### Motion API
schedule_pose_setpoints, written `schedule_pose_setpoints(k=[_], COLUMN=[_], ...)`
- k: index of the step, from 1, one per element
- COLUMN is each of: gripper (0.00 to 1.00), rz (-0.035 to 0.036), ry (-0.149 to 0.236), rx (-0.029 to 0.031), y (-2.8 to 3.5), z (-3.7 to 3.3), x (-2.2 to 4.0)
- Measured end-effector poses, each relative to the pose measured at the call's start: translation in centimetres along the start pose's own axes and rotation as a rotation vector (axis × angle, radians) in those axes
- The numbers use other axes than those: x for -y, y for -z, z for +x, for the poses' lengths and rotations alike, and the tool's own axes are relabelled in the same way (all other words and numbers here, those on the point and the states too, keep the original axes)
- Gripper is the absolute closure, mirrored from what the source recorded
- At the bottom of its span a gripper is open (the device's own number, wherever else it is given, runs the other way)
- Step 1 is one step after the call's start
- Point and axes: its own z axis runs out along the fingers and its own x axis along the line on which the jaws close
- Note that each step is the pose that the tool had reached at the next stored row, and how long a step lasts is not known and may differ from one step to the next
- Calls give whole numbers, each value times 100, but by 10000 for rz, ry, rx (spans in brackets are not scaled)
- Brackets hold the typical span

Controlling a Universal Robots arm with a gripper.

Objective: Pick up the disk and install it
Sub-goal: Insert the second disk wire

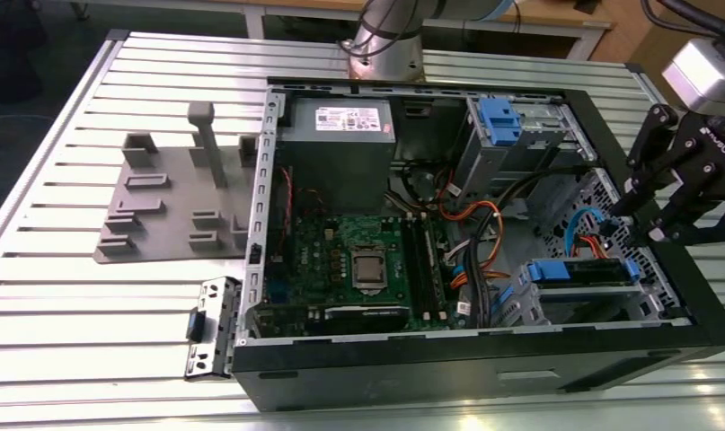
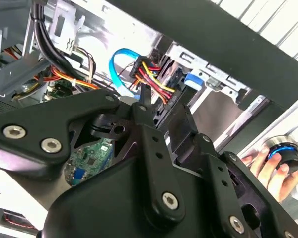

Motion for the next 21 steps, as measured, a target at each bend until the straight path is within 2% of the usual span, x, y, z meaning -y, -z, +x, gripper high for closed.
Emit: schedule_pose_setpoints(k=[2, 9, 17, 19, 20, 21], gripper=[59, 59, 60, 73, 73, 78], rz=[0, 0, 0, 0, 0, 0], ry=[-1, -2, -1, -1, -1, -1], rx=[1, 1, -1, 0, -1, 0], y=[-12, -127, -131, -132, -132, -133], z=[0, 3, 4, 4, 4, 4], x=[-35, -79, -79, -78, -79, -78])
